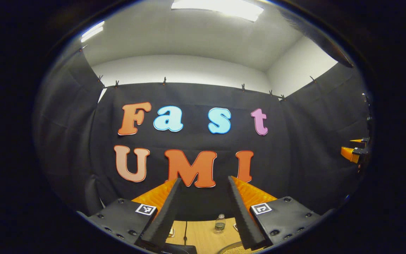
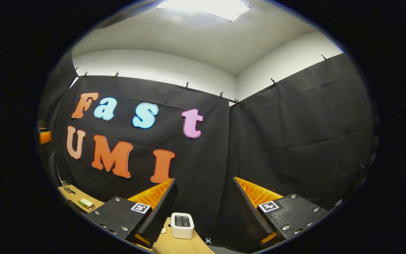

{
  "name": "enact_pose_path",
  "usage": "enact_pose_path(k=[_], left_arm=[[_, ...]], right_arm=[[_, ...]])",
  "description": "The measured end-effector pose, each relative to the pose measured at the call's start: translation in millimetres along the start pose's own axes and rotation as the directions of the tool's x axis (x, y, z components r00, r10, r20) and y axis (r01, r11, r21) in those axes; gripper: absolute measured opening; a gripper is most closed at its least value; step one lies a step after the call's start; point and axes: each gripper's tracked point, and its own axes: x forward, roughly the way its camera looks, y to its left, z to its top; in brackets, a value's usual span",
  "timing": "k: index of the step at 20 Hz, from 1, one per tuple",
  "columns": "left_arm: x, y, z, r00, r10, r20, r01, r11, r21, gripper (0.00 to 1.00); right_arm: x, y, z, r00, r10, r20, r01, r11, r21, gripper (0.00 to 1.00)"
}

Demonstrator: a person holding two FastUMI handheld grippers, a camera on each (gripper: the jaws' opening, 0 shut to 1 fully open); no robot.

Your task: First push the handle of the pot to place it horizontally, then grasp the pot with both hands and set it on the induction cooktop.

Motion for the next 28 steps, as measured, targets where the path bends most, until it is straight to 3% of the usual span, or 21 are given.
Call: enact_pose_path(k=[2, 6, 7, 8, 11, 18, 24, 28], left_arm=[[-1, -20, -25, 0.997, -0.038, -0.068, 0.038, 0.999, -0.002, 0.69], [-5, -66, -97, 0.953, -0.143, -0.267, 0.145, 0.989, -0.014, 0.13], [-8, -66, -114, 0.939, -0.132, -0.319, 0.137, 0.991, -0.007, 0.16], [-14, -74, -136, 0.912, -0.145, -0.383, 0.154, 0.988, -0.008, 0.08], [-30, -90, -188, 0.834, -0.147, -0.531, 0.146, 0.988, -0.046, 0.08], [-110, -127, -313, 0.548, -0.172, -0.818, 0.013, 0.980, -0.197, 0.08], [-173, -148, -383, 0.302, -0.200, -0.932, -0.130, 0.960, -0.248, 0.08], [-209, -152, -417, 0.158, -0.193, -0.968, -0.211, 0.951, -0.225, 0.08]], right_arm=[[1, -2, -4, 1.000, 0.006, -0.001, -0.006, 1.000, 0.000, 0.96], [3, -7, -17, 1.000, 0.026, -0.014, -0.026, 1.000, 0.009, 0.96], [4, -9, -20, 0.999, 0.029, -0.017, -0.029, 1.000, 0.009, 0.96], [3, -12, -23, 0.999, 0.032, -0.022, -0.032, 0.999, 0.010, 0.96], [2, -19, -40, 0.998, 0.040, -0.049, -0.039, 0.999, 0.023, 0.96], [0, -33, -72, 0.992, 0.085, -0.098, -0.082, 0.996, 0.028, 0.96], [-3, -51, -89, 0.990, 0.071, -0.126, -0.069, 0.997, 0.019, 0.96], [-9, -69, -96, 0.989, 0.048, -0.142, -0.046, 0.999, 0.017, 0.96]])
